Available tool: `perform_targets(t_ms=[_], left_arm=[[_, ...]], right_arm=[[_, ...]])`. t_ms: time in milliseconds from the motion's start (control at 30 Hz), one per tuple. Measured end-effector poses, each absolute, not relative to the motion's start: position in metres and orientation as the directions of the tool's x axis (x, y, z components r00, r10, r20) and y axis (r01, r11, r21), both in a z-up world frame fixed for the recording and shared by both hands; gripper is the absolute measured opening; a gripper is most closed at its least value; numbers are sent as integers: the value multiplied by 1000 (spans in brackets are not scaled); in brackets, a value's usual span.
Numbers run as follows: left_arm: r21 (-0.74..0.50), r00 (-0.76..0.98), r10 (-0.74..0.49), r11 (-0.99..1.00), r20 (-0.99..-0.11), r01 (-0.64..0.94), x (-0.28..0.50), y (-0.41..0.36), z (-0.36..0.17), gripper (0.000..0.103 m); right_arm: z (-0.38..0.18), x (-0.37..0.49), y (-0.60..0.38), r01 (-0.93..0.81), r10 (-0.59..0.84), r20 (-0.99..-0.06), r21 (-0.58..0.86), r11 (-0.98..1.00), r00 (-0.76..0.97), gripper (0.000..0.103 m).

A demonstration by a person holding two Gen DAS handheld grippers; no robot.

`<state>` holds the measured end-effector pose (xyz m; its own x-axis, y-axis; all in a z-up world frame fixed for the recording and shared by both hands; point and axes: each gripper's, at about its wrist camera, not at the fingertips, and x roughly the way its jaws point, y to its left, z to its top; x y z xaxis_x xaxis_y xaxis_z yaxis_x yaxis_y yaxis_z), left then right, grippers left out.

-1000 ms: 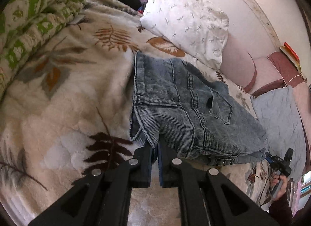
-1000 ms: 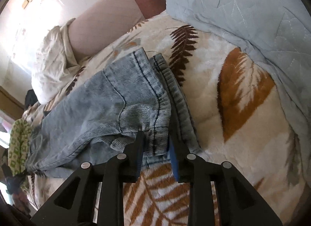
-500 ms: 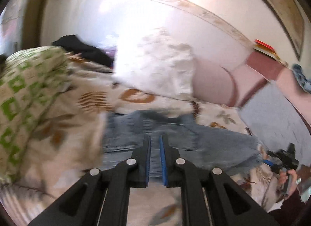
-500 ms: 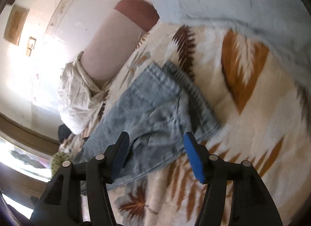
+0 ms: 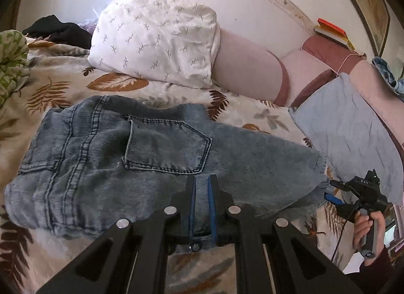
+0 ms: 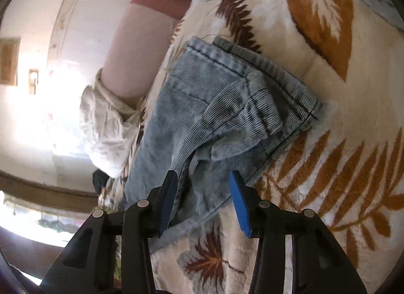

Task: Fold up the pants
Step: 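Lift the leg hem with the right tool over the other leg while the left tool holds the waistband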

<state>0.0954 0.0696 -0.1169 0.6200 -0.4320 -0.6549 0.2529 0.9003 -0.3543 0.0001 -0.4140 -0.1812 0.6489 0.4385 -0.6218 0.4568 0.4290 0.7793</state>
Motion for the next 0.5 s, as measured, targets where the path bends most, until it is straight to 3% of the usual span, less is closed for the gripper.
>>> perform_targets(t_ms=[267,300,333,400,500], left_arm=[[-323,594,-383,923,-707,211,102,70,-130,13],[-322,594,-380,924,-709,207,103,71,-131,13],[-323,594,-377,925,-710,201,103,73,-131,13],[-324,596,-370,927,-713,188,103,75,-131,13],[-322,598,-364,929,-714,181,103,78,-131,13]], right_arm=[[-205,7,-428,541,376,-628,778,319,681,42],[-209,6,-429,547,375,-622,783,297,687,37],[-209,5,-430,550,368,-623,783,291,691,25],[-206,1,-433,556,344,-641,767,318,686,15],[-197,-8,-439,556,297,-646,760,336,703,10]])
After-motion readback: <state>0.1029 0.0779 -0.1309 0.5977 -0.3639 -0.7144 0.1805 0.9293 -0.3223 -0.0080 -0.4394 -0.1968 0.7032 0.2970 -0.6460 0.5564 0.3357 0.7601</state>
